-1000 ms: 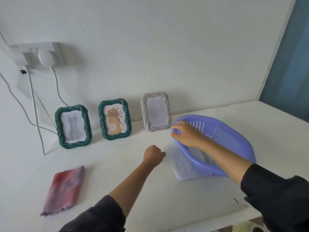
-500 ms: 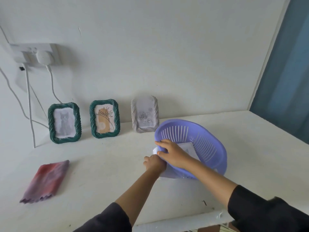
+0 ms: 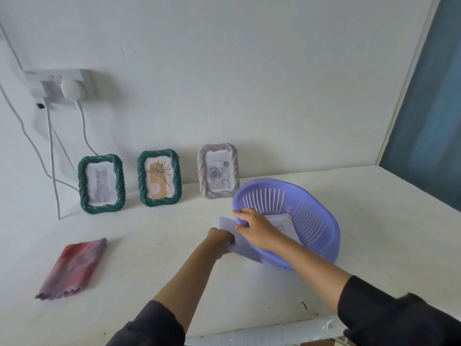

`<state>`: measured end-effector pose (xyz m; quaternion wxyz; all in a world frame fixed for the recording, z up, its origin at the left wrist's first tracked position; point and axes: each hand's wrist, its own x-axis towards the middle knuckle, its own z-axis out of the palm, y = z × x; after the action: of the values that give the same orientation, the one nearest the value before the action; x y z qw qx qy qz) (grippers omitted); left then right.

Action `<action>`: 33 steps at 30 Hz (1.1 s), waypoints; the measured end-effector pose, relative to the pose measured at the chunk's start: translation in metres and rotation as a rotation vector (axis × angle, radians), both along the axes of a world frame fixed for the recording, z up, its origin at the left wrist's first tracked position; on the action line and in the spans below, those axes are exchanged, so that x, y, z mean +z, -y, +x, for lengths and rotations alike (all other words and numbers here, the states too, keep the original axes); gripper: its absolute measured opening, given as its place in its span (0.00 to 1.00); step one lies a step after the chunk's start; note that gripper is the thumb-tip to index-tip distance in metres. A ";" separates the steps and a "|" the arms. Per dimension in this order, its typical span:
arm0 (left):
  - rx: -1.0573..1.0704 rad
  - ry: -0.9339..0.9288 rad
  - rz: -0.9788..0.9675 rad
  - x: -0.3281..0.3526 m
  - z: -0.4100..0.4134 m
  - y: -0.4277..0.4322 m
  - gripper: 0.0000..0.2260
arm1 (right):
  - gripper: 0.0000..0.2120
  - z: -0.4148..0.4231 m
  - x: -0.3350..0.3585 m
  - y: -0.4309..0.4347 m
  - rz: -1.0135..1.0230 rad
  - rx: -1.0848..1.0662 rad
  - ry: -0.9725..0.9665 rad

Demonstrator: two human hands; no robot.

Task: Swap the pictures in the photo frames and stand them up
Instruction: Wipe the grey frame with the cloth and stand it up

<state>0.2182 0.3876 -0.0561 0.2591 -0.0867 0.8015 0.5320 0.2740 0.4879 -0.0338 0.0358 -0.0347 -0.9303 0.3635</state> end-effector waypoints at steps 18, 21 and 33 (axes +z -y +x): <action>-0.534 -0.843 -0.029 0.111 0.045 -0.045 0.10 | 0.06 0.001 0.083 -0.046 -0.535 -0.504 -0.307; -0.392 -0.732 0.089 0.101 0.032 -0.038 0.13 | 0.10 0.002 0.066 -0.073 -0.470 -0.568 -0.126; -0.171 -0.355 -0.022 0.044 -0.001 -0.019 0.20 | 0.20 0.017 0.029 -0.067 0.192 -0.443 0.571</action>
<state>0.2173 0.4062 -0.0120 0.1569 0.0743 0.8448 0.5062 0.2910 0.5553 -0.0044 -0.1440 -0.3317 -0.9026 0.2336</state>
